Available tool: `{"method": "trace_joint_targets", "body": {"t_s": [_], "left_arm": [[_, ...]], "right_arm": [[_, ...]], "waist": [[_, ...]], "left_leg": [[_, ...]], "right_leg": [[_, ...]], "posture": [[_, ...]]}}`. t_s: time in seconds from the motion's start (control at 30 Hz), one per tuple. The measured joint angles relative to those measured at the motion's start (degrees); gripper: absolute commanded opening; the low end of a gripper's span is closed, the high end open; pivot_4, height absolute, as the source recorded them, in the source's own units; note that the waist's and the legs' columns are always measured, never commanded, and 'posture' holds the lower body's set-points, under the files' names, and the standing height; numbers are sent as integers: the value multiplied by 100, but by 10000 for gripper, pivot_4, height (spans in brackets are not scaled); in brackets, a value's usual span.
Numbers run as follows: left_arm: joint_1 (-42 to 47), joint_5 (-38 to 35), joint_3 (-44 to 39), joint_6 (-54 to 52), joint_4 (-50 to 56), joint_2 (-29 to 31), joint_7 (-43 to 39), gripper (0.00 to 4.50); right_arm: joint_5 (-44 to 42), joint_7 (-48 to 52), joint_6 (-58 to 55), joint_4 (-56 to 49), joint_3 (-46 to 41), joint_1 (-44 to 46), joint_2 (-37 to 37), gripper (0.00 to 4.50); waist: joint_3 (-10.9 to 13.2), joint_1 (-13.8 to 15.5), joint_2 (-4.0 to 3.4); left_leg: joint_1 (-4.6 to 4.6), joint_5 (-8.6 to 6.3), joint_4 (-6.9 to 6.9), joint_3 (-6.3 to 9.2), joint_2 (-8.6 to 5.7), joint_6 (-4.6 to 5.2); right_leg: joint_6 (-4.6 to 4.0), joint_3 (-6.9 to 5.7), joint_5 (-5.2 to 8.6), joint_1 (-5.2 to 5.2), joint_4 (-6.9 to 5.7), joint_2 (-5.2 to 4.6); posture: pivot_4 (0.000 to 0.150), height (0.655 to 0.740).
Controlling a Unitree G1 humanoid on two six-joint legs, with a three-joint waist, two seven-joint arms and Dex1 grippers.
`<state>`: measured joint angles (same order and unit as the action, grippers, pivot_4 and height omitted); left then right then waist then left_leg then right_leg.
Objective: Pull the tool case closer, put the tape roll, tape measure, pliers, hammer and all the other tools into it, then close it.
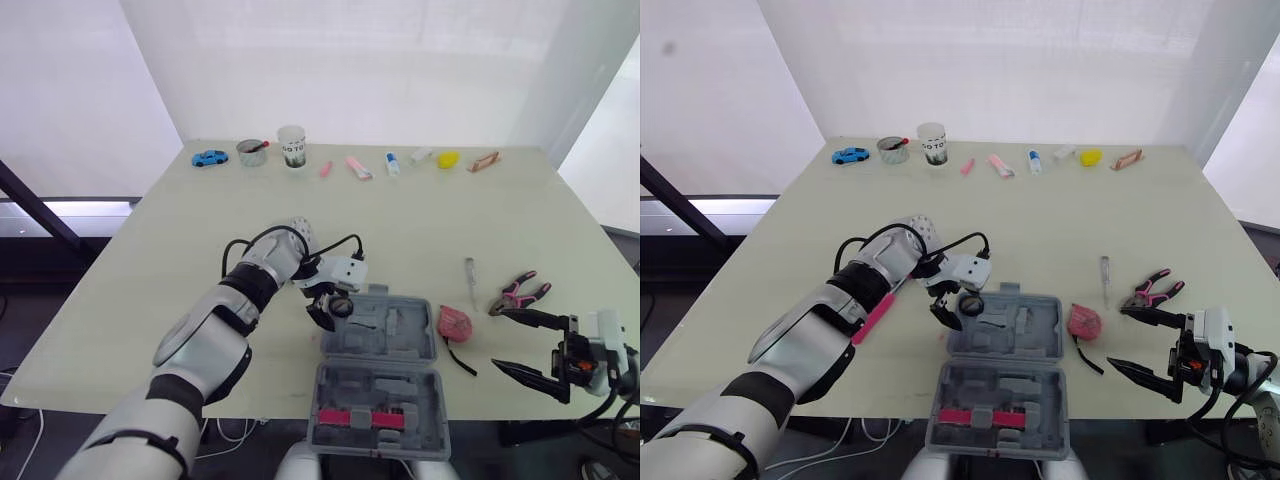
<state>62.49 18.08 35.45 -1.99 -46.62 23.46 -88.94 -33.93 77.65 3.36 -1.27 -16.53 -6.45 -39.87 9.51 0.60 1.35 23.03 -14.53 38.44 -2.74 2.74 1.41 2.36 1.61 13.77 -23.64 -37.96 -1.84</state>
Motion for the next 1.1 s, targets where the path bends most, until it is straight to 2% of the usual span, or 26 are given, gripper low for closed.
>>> {"method": "trace_joint_targets", "body": {"t_s": [0.3, 0.47, 0.57, 0.63, 0.7, 0.73, 0.77, 0.9, 1.07, 1.1], "left_arm": [[-3, -66, -28, -36, 276, 140, -25, 44179], [-94, -638, -338, -176, 570, 234, -48, 44179], [-464, -1570, -848, -24, 640, 497, -53, 44179], [-490, -1702, -989, 6, 594, 494, -50, 40510], [-689, -2133, -1588, 221, 344, 434, 24, 33724], [-808, -2298, -1840, 372, 144, 426, 73, 27638], [-925, -2407, -2028, 475, -50, 412, 105, 23859], [-1136, -2796, -2589, 687, -352, 165, 155, 23859], [-1146, -2767, -2641, 868, -700, 175, 70, 23859], [-1144, -2768, -2671, 868, -817, 154, 60, 21075]], "right_arm": [[0, -4, 24, 3, 0, 0, 2, 45000], [0, -53, 54, 1, 0, -1, 20, 45000], [-1, -123, 62, -5, 0, -56, 114, 45000], [-1, -143, 63, -9, 0, -54, 122, 45000], [3, -198, 82, -49, 6, -35, 217, 45000], [19, -224, 102, -51, 20, -34, 258, 45000], [35, -248, 109, -50, 23, -35, 292, 45000], [82, -320, 171, -50, 62, 15, 403, 45000], [140, -373, 239, -47, 212, 69, 557, 45000], [150, -398, 258, -47, 218, 84, 586, 45000]], "waist": [[0, 0, 0], [0, 0, 0], [0, -50, -1], [0, -51, -1], [-1, -56, -2], [-2, -75, -2], [-1, -97, -2], [-1, -94, -1], [-1, -107, -1], [-1, -108, -1]], "left_leg": [[0, 0, 0, 0, 0, 0], [0, 0, 0, 0, 0, 0], [-2, 0, -1, 2, 2, 0], [0, 0, 3, 3, 1, 0], [-2, 0, 4, 2, 0, 0], [-2, 0, 4, 2, 0, 0], [-2, 0, 4, 4, 1, 0], [1, 0, 6, 4, 0, 0], [1, 0, 6, 4, -1, 0], [1, 0, 6, 4, -1, 0]], "right_leg": [[0, 0, 0, 0, 0, 0], [0, -1, 0, 0, 0, -1], [-1, -1, 0, 0, -3, 0], [0, -4, 0, 1, -3, -1], [1, -4, 0, 2, -4, -3], [0, -4, 0, 1, -3, -3], [0, -5, 0, 1, -4, -2], [2, -8, -1, 2, -4, -5], [2, -8, -1, 2, -4, -3], [2, -8, -1, 3, -4, -3]], "posture": [[1500, 7400], [1500, 7400], [1500, 7400], [1500, 7400], [1500, 7400], [1500, 7400], [1500, 7400], [1500, 7400], [1500, 7400], [1500, 7400]]}}
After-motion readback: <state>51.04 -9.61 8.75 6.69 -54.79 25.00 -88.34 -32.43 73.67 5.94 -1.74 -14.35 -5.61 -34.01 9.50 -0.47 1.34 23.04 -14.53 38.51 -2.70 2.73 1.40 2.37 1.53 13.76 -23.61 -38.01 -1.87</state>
